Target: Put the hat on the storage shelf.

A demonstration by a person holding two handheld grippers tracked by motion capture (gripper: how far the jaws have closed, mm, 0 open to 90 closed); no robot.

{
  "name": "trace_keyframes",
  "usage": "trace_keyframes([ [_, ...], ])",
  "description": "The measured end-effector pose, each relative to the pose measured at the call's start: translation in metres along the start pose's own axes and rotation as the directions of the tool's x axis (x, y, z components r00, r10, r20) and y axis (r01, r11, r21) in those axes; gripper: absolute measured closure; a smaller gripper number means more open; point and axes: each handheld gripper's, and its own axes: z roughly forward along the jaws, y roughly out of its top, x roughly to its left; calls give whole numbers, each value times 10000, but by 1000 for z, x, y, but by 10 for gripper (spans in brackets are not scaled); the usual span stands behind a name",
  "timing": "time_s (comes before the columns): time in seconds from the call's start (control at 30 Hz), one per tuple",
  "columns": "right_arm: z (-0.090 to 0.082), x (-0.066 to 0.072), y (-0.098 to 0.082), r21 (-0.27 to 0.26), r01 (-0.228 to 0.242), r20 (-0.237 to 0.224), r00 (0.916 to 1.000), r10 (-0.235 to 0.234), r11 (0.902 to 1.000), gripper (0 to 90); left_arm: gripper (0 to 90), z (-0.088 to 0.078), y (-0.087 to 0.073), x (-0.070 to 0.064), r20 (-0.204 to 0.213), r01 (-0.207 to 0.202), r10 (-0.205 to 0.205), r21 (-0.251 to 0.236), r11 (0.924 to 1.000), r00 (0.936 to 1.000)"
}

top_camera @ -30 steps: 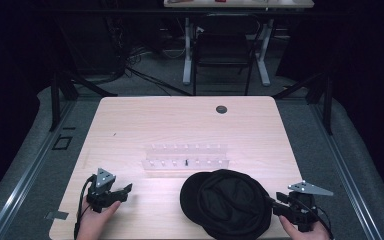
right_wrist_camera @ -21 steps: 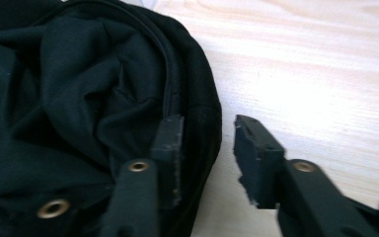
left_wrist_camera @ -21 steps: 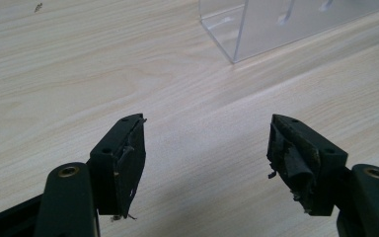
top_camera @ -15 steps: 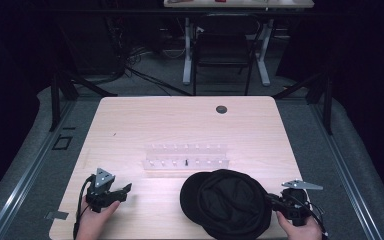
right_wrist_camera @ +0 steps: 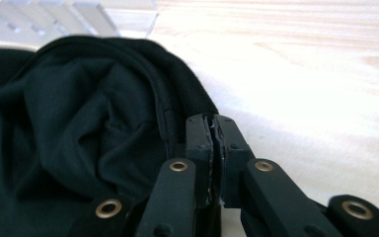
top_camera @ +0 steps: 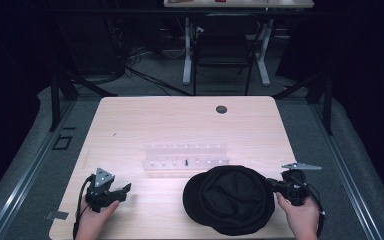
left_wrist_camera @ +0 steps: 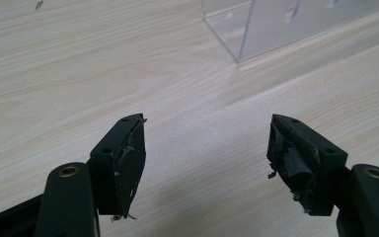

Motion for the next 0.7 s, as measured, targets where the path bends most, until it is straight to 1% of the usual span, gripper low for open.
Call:
trace_keyframes([
  [0.07, 1, -2, 3, 22, -62, -19, 10000, 62, 10000, 865, 312, 0, 0, 0, -1, 3, -3, 2, 10000, 10000],
  [0.1, 2, -7, 7, 106, -162, 65, 9998, 161, 9998, 865, 312, 0, 0, 0, 5, -16, 16, 3, 10000, 10000],
  [0.17, 3, -10, 9, 199, -184, 90, 9998, 182, 9996, 865, 312, 0, 0, 0, 8, -28, 28, 1, 10000, 10000],
  [0.23, 2, -10, 10, 439, -206, 85, 9998, 202, 9988, 858, 313, 0, 0, -1, 21, -26, 26, 2, 10000, 10000],
  [0.27, 2, -10, 10, 439, -206, 85, 9998, 202, 9988, 858, 313, 0, 0, -1, 21, -26, 26, 2, 10000, 10000],
  [0.3, 2, -10, 11, 721, -57, 133, 9999, 47, 9974, 826, 313, 0, 0, -1, 21, -35, 35, -2, 10000, 10000],
  [0.33, 2, -10, 12, 881, 23, 190, 9998, -40, 9961, 807, 313, 0, 0, -1, 21, -29, 29, -17, 10000, 10000],
  [0.37, 1, -9, 13, 1011, 109, 212, 9997, -131, 9948, 788, 313, 0, 0, -1, 24, -32, 32, -23, 10000, 10000],
  [0.4, 1, -9, 13, 1011, 109, 212, 9997, -131, 9948, 788, 313, 0, 0, -1, 24, -32, 32, -23, 10000, 10000],
  [0.43, -1, -8, 18, 1440, 197, 183, 9996, -226, 9894, 741, 313, 0, 0, -1, 28, -45, 45, -15, 10000, 10000],
  [0.47, -1, -8, 20, 1610, 192, 188, 9996, -225, 9868, 727, 313, 0, 0, -2, 18, -40, 40, -12, 10000, 10000],
  [0.53, -3, -7, 25, 2055, 357, 223, 9989, -412, 9780, 684, 313, 0, 0, -2, 25, -46, 46, -11, 10000, 10000],
  [0.57, -3, -5, 28, 2351, 461, 296, 9981, -546, 9709, 674, 313, 0, 0, -2, 26, -92, 92, 37, 10000, 10000],
  [0.6, -3, -4, 29, 2428, 440, 310, 9981, -531, 9691, 674, 313, 0, 0, -2, 31, -105, 105, 42, 9999, 9999],
  [0.63, -4, -4, 31, 2708, 542, 411, 9969, -677, 9611, 673, 313, 0, 0, -2, 33, -114, 114, 33, 9999, 9999],
  [0.7, -4, -5, 35, 3062, 522, 420, 9968, -683, 9505, 654, 313, 0, 0, -2, 28, -98, 98, 32, 9999, 9999],
])
